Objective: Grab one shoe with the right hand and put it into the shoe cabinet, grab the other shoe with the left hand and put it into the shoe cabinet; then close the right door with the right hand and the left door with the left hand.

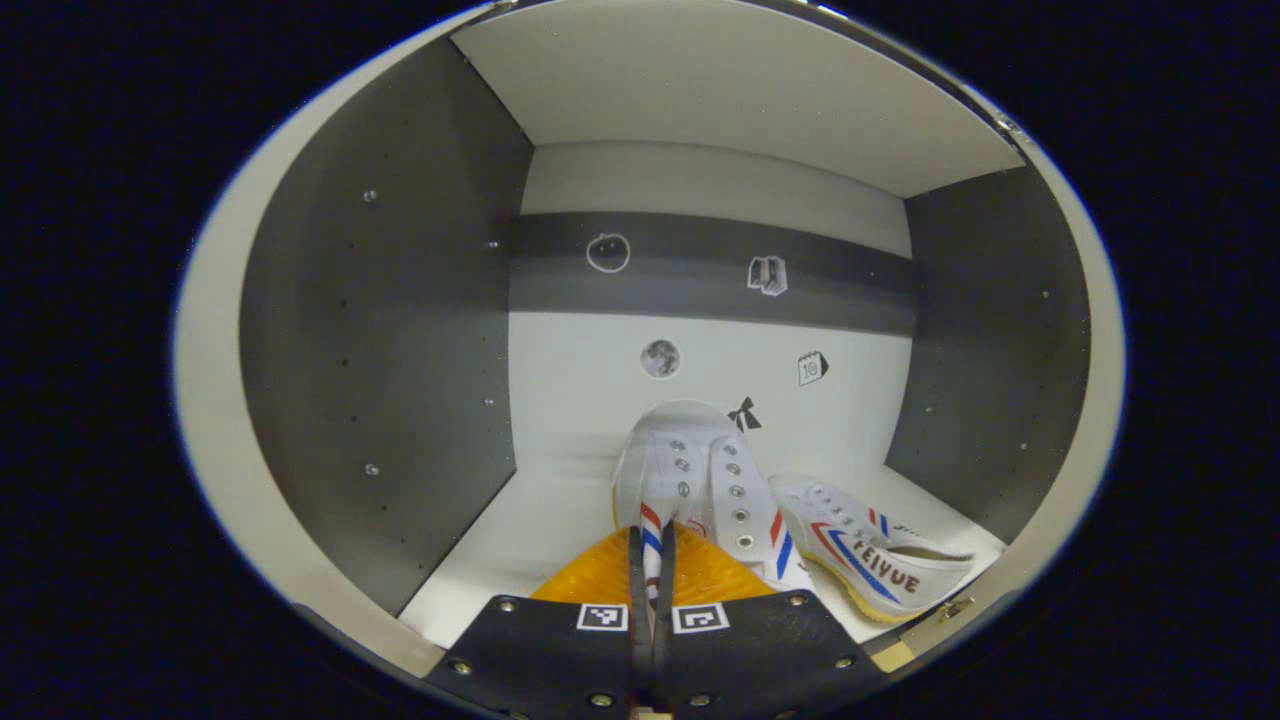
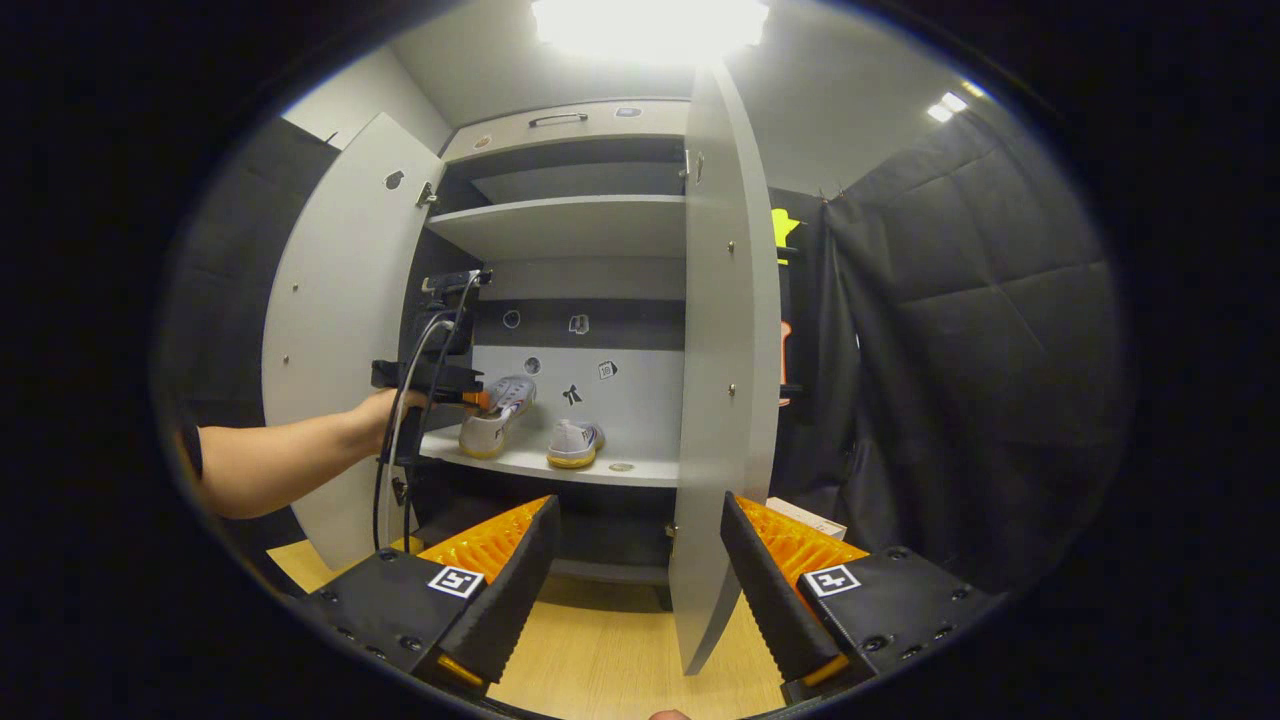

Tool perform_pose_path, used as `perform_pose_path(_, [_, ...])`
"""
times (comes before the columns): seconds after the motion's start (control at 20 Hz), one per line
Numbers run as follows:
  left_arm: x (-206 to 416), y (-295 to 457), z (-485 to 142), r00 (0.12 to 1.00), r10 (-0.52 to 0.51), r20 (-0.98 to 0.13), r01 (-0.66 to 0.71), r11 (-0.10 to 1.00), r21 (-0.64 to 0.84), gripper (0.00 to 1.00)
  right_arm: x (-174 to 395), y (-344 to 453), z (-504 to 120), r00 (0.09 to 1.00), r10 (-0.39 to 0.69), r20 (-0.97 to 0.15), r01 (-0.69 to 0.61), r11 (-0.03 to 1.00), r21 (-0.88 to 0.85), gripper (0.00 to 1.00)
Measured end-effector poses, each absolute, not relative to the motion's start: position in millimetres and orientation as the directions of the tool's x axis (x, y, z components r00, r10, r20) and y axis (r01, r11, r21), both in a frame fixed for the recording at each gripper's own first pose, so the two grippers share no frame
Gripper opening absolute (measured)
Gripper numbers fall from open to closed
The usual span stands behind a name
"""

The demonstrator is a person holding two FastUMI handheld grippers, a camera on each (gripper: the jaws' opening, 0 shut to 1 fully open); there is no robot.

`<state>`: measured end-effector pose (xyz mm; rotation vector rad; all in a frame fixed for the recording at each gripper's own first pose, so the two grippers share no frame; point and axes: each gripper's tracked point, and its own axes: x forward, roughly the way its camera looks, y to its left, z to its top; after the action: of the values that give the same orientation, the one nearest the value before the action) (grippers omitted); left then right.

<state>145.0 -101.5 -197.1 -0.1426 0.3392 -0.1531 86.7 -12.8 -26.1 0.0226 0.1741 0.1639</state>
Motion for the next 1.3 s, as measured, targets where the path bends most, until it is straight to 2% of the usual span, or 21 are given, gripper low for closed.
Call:
perform_pose_path(0.2, [145,-101,-192,0.909,-0.163,-0.383,0.115,0.983,-0.144,0.01,91,-9,-26,0.971,0.169,-0.172,-0.166,0.986,0.034,1.00])
perform_pose_path(0.35, [147,-99,-193,0.909,-0.164,-0.383,0.109,0.981,-0.163,0.02,93,-2,-26,0.968,0.183,-0.173,-0.179,0.983,0.039,1.00])
perform_pose_path(0.4, [148,-100,-191,0.913,-0.171,-0.371,0.116,0.979,-0.167,0.05,93,1,-26,0.967,0.188,-0.172,-0.184,0.982,0.040,1.00])
perform_pose_path(0.45, [148,-93,-179,0.931,-0.139,-0.337,0.094,0.985,-0.148,0.15,94,3,-24,0.967,0.193,-0.169,-0.189,0.981,0.040,1.00])
perform_pose_path(0.55, [141,-85,-162,0.950,-0.111,-0.293,0.078,0.989,-0.123,0.19,94,6,-21,0.967,0.199,-0.161,-0.195,0.980,0.038,1.00])
perform_pose_path(0.6, [135,-89,-160,0.949,-0.123,-0.289,0.091,0.988,-0.124,0.45,93,7,-20,0.967,0.202,-0.156,-0.198,0.979,0.040,1.00])
perform_pose_path(0.8, [96,-87,-141,0.963,-0.118,-0.243,0.109,0.993,-0.050,0.97,91,14,-9,0.968,0.213,-0.135,-0.209,0.977,0.046,1.00])
perform_pose_path(0.85, [83,-89,-132,0.967,-0.128,-0.222,0.122,0.992,-0.043,1.00,90,16,-5,0.968,0.215,-0.128,-0.211,0.976,0.044,1.00])
perform_pose_path(0.95, [57,-91,-113,0.972,-0.147,-0.181,0.141,0.989,-0.041,0.97,87,20,0,0.969,0.218,-0.116,-0.215,0.976,0.040,1.00])
perform_pose_path(1.05, [27,-88,-93,0.978,-0.158,-0.138,0.154,0.987,-0.040,1.00,82,24,6,0.970,0.220,-0.105,-0.217,0.975,0.041,1.00])
perform_pose_path(1.25, [-34,-73,-61,0.982,-0.172,-0.081,0.169,0.985,-0.038,1.00,74,30,15,0.972,0.220,-0.087,-0.217,0.975,0.043,1.00])
perform_pose_path(1.3, [-46,-69,-56,0.981,-0.178,-0.071,0.176,0.984,-0.039,1.00,73,31,18,0.972,0.220,-0.083,-0.217,0.975,0.048,0.97])
